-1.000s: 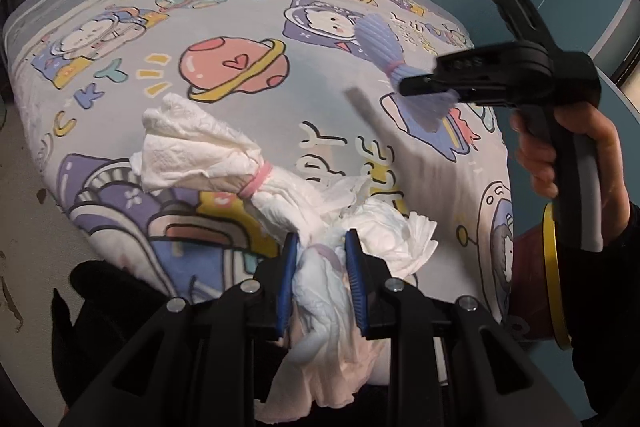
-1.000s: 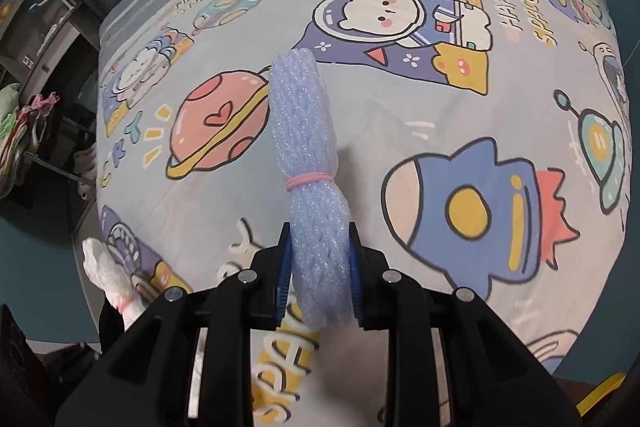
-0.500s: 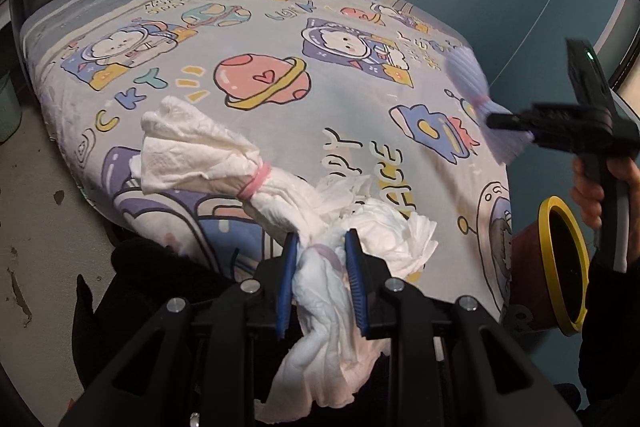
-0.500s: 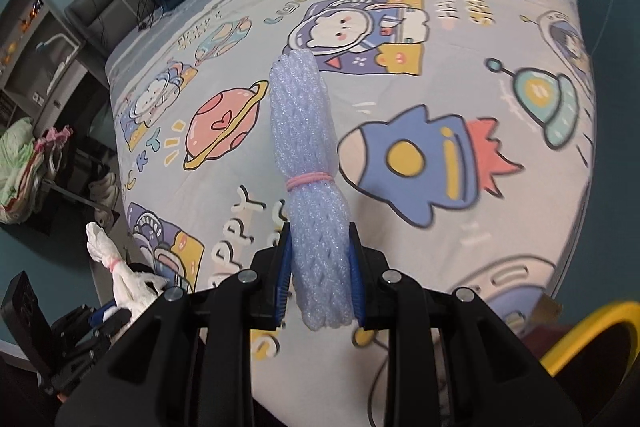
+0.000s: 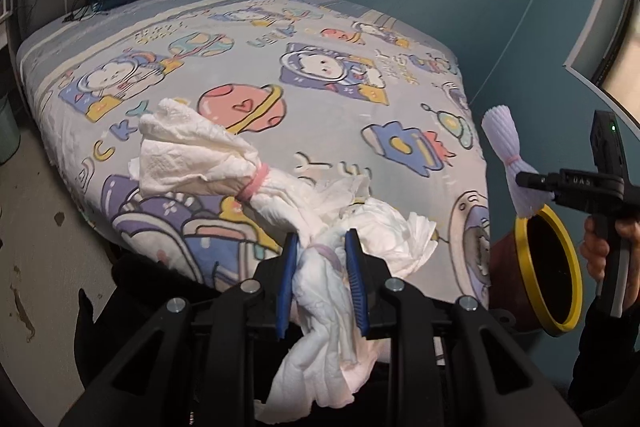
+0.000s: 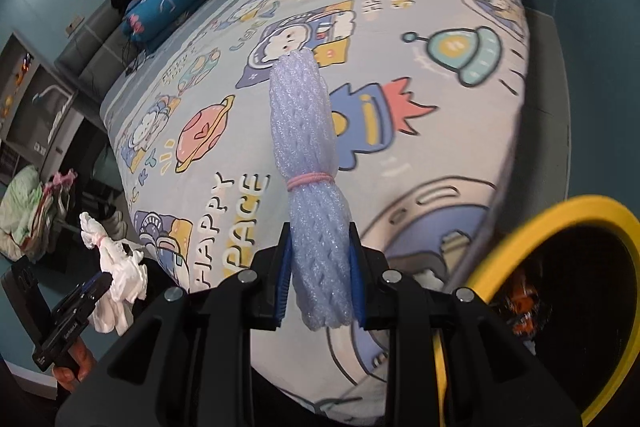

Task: Collect trash
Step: 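Carry the tissue and foam net over the bin and open both tools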

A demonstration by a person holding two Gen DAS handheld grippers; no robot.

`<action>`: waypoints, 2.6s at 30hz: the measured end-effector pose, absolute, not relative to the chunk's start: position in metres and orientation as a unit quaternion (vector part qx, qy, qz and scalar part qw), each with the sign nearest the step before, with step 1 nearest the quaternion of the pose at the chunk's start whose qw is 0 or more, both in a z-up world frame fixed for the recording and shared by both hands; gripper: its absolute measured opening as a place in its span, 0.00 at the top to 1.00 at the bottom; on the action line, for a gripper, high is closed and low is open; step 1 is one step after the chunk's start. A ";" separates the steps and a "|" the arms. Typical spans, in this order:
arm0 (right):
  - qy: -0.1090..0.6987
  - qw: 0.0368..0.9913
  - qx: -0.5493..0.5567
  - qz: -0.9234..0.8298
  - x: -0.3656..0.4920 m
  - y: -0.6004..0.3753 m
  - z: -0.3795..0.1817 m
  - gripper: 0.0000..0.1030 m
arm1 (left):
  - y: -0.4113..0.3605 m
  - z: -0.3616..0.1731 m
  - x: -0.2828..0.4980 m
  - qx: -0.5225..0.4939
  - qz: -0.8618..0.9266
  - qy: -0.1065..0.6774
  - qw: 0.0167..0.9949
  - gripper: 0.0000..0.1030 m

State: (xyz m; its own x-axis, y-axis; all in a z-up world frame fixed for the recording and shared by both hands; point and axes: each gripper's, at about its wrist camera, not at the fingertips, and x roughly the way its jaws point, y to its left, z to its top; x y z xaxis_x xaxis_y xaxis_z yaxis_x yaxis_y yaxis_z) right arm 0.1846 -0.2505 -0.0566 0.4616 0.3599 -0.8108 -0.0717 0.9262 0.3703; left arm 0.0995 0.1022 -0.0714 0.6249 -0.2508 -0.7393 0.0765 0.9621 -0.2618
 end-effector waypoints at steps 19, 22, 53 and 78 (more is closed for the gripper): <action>0.440 0.869 0.216 0.072 0.131 -0.353 -0.030 0.77 | -0.005 -0.034 0.104 -0.034 -0.171 0.405 0.897 0.78; 0.431 0.872 0.224 0.063 0.123 -0.365 -0.027 0.77 | -0.024 -0.027 0.105 -0.015 -0.185 0.400 0.897 0.78; 0.449 0.841 0.300 -0.021 0.088 -0.444 -0.063 0.76 | -0.219 -0.037 0.122 0.068 -0.355 0.404 0.840 0.78; 0.482 0.820 0.302 -0.059 0.086 -0.454 -0.090 0.74 | -0.251 -0.071 0.111 0.060 -0.401 0.437 0.803 0.76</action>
